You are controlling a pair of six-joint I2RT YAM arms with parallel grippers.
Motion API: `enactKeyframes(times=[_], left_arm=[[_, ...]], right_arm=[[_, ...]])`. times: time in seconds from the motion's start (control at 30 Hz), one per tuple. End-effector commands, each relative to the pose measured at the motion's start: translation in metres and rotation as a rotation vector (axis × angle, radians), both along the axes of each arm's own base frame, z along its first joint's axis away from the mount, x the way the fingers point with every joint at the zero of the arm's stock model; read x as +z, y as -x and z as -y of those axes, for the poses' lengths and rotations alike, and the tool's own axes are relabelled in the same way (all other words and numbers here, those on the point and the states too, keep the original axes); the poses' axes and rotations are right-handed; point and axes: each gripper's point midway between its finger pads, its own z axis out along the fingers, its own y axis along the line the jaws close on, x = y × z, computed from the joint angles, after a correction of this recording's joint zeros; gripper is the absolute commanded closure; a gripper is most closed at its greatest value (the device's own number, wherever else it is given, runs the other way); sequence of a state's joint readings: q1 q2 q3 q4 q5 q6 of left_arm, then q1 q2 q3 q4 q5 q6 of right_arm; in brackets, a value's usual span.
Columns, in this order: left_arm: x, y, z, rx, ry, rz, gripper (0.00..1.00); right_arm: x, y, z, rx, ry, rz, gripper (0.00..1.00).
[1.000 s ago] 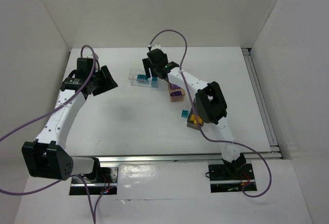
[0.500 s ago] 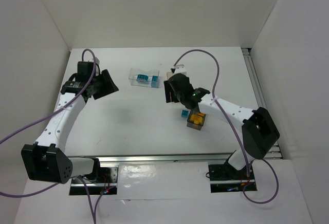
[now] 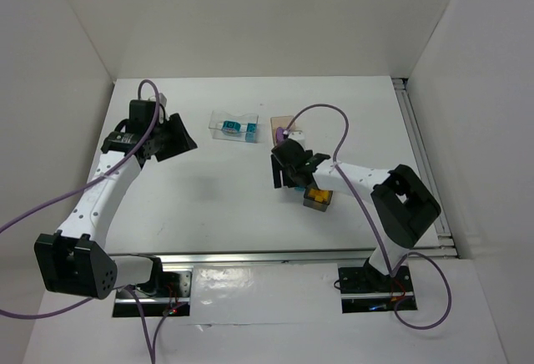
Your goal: Sort the legos into containers by color
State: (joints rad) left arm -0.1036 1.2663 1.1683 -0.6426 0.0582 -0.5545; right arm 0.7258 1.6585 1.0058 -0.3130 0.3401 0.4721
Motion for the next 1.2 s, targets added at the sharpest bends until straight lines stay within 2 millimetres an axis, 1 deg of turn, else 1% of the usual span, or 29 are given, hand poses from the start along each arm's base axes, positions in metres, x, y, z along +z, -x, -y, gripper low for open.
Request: enactKeyframes(times=[0.0, 0.07, 0.1, 0.17, 0.37, 0.4, 0.43, 0.53, 0.67, 0.7, 0.77, 0.8, 0.83, 0.87, 0.93, 0.97, 1.03, 1.07, 1.1, 1.13, 1.17], left_arm=[[0.008, -0.005, 0.002, 0.001, 0.010, 0.035, 0.35], [0.008, -0.005, 0.002, 0.001, 0.010, 0.035, 0.35], [0.008, -0.005, 0.002, 0.001, 0.010, 0.035, 0.35], [0.008, -0.005, 0.003, -0.005, 0.016, 0.034, 0.35], [0.008, -0.005, 0.003, -0.005, 0.016, 0.034, 0.35], [0.008, -0.005, 0.003, -0.005, 0.016, 0.034, 0.35], [0.008, -0.005, 0.003, -0.005, 0.016, 0.034, 0.35], [0.008, -0.005, 0.003, -0.005, 0.016, 0.034, 0.35], [0.008, -0.005, 0.003, -0.005, 0.016, 0.034, 0.35], [0.008, -0.005, 0.003, -0.005, 0.016, 0.034, 0.35], [0.008, -0.005, 0.003, -0.005, 0.016, 0.034, 0.35], [0.008, -0.005, 0.003, -0.005, 0.016, 0.034, 0.35], [0.008, -0.005, 0.002, 0.002, 0.009, 0.035, 0.35], [0.008, -0.005, 0.002, 0.003, 0.009, 0.035, 0.35], [0.008, -0.005, 0.003, -0.004, 0.015, 0.035, 0.35], [0.008, -0.005, 0.003, -0.004, 0.015, 0.034, 0.35], [0.008, -0.005, 0.003, -0.004, 0.015, 0.034, 0.35], [0.011, -0.005, 0.000, 0.010, 0.002, 0.047, 0.35], [0.004, -0.002, -0.002, 0.041, 0.011, 0.021, 0.35], [0.003, 0.000, -0.007, 0.069, 0.010, 0.020, 0.35], [0.001, 0.002, -0.009, 0.087, 0.010, 0.006, 0.35]], right_arm=[[-0.010, 0.014, 0.023, -0.081, 0.047, -0.038, 0.18], [-0.016, 0.021, 0.029, -0.088, 0.055, -0.053, 0.18], [-0.016, 0.021, 0.029, -0.088, 0.055, -0.053, 0.16], [-0.022, 0.024, 0.031, -0.096, 0.063, -0.067, 0.15], [-0.022, 0.019, 0.029, -0.120, 0.051, -0.057, 0.13], [-0.025, 0.020, 0.029, -0.120, 0.057, -0.063, 0.13], [-0.024, 0.018, 0.028, -0.120, 0.050, -0.056, 0.16], [-0.023, 0.017, 0.026, -0.120, 0.043, -0.049, 0.24], [-0.017, 0.012, 0.022, -0.119, 0.030, -0.036, 0.46], [-0.017, 0.012, 0.022, -0.119, 0.030, -0.036, 0.58], [-0.009, 0.007, 0.013, -0.110, 0.012, -0.018, 0.71], [-0.006, 0.006, 0.012, -0.103, 0.016, -0.015, 0.76], [0.005, 0.001, 0.001, -0.088, -0.007, 0.008, 0.82], [0.012, 0.001, -0.009, -0.056, -0.012, 0.023, 0.84], [0.027, -0.006, -0.021, -0.030, -0.029, 0.057, 0.84], [0.038, -0.012, -0.035, -0.005, -0.052, 0.074, 0.84], [0.055, -0.027, -0.057, 0.052, -0.105, 0.131, 0.84], [0.066, -0.036, -0.077, 0.106, -0.157, 0.152, 0.84], [0.078, -0.048, -0.088, 0.115, -0.186, 0.195, 0.83], [0.084, -0.055, -0.096, 0.115, -0.198, 0.208, 0.83], [0.095, -0.074, -0.114, 0.123, -0.217, 0.243, 0.83]])
